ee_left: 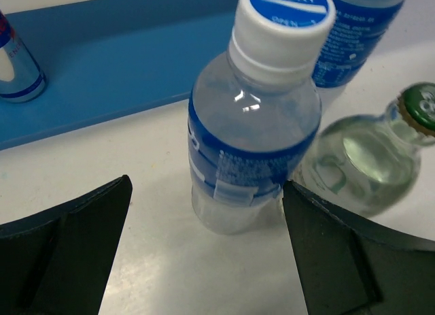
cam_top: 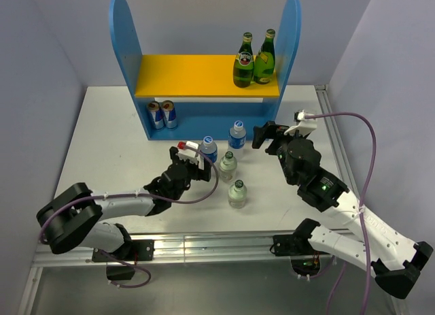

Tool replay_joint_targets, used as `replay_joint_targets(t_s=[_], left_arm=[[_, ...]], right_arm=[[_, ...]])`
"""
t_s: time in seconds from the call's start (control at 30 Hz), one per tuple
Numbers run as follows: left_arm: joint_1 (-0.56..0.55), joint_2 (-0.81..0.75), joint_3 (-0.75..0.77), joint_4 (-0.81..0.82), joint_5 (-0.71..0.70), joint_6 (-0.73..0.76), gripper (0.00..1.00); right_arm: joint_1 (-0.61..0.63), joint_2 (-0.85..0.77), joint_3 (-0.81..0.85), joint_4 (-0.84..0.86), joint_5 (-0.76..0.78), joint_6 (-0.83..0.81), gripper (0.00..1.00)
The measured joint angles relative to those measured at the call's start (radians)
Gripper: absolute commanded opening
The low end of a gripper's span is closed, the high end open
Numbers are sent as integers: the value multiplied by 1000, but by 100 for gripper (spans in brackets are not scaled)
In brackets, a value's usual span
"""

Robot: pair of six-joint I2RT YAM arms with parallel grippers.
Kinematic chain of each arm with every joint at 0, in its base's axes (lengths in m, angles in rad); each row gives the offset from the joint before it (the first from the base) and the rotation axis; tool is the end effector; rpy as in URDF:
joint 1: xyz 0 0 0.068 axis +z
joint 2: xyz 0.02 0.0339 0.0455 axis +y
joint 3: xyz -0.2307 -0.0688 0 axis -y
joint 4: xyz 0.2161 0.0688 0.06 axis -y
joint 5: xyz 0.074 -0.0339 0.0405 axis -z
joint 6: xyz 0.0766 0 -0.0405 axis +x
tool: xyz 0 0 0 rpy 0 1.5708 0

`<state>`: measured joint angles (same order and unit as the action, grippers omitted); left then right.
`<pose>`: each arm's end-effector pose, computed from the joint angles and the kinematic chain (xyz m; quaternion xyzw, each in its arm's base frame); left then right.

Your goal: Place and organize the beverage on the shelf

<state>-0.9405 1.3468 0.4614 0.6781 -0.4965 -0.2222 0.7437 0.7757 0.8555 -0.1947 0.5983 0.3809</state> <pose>0.2006 -0.2130 0.1800 0.1196 0.7591 -0.1760 0.6153 0.1781 0.1052 0.3363 0.0642 0.7371 0.1528 0.6552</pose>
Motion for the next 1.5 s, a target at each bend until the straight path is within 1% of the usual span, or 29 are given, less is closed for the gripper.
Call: replay_joint_targets(t_s=[0.17,0.33,0.63,0.73,0.77,0.8,0.87,0.9,0.93,0.97,1.1,1.2,1.27,1.37,1.43,1.5], left_arm=[[35,91,54,58,50,10,99],[69,146,108,82,103,20,99],[103,266,198,140,158,22,99],[115,311,223,156,174,20,95],[117,322,231,161,180,18,89],[121,333,238,168,186,17,74],[121,355,257,181,187,19,59],[121,362,262,188,188,22,34],[123,365,267,189,185,21,13],[124,365,270,186,183,25,0],[126,345,278,135,168,30,0],[126,275,286,-16,134,46,0],[126,222,315,-153,105,68,0],[129,154,403,-347,63,113,0],[138,117,502,-468,42,142,0],[150,100,610,-549,31,163,0]], right_arm=[[0,9,0,0,3,-3,100],[0,22,0,0,4,-4,100],[0,24,0,3,3,-4,100],[0,29,0,7,3,-4,100],[0,30,-2,8,3,-4,100],[0,31,-5,9,3,-4,100],[0,33,-9,9,3,-4,100],[0,34,-11,8,3,-4,100],[0,35,-11,8,3,-4,100],[0,35,-11,8,3,-4,100],[0,35,-13,14,3,-4,100],[0,34,-14,16,3,-4,100],[0,34,-18,21,3,-4,100],[0,31,-28,24,3,-4,100],[0,31,-32,26,3,-4,100],[0,30,-32,28,2,-4,100]])
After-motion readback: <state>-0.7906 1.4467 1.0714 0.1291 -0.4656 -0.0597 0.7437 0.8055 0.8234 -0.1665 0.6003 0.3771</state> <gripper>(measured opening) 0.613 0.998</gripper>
